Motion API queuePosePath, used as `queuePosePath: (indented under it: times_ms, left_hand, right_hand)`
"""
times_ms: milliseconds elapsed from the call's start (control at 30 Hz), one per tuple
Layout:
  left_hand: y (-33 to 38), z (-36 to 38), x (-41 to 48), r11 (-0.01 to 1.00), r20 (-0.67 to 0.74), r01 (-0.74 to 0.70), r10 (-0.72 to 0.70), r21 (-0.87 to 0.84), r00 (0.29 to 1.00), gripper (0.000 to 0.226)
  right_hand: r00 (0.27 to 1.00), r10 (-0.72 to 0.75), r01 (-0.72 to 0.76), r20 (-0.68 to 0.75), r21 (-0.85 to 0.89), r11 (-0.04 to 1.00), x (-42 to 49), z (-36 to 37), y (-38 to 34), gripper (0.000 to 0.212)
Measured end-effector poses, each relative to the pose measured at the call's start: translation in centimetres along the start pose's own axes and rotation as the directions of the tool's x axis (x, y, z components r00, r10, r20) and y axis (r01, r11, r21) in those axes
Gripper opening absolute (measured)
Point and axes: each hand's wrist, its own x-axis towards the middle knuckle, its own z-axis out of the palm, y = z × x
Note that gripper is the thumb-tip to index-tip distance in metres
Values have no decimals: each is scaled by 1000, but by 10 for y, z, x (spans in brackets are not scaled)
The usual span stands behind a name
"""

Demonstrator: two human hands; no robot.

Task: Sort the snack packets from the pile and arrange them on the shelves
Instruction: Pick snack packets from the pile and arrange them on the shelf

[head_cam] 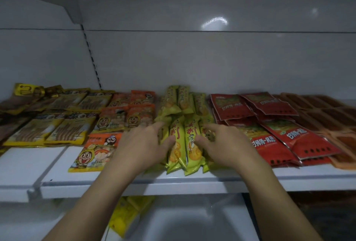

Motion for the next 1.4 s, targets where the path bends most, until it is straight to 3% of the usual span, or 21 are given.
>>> queuePosePath:
  times_ms: [133, 267, 400, 533, 867, 1100, 1233, 1400]
  left_hand:
    - [0, 13, 2, 996, 55, -26, 31, -88, 998, 58]
    - [0, 17, 3, 994, 55, -51, 57, -100, 997, 58]
    - [-4, 13, 5, 996, 68, -92, 91, 11, 994, 61]
    - [-13, 4, 6, 975, -21, -143, 149, 170, 989, 60]
    - [6, -15, 13, 957, -95, -253, 268, 145, 959, 57]
    - [71, -13, 42, 943, -74, -301, 313, 141, 947, 56]
    - [115, -9, 60, 935, -40, -335, 342, 119, 939, 45]
    - [163, 5, 99, 939, -42, -325, 331, 107, 943, 51]
  right_hand:
    - [999, 24, -27, 30, 93, 995, 0, 12, -10, 59]
    - [998, 64, -65, 9, 60, 996, 2, 21, -15, 62]
    - [996, 93, -93, 17, 46, 995, 1, 21, -20, 62]
    - [994, 110, -111, 14, 17, 994, 1, 15, -27, 62]
    - [992, 75, -76, -100, -1, 997, 6, -3, -22, 64]
    - [983, 33, -40, -178, -35, 999, 19, -36, 41, 62]
    - [986, 30, -40, -166, -56, 998, 28, -66, 99, 53]
    - [981, 30, -50, -189, -100, 994, 50, -108, 184, 50]
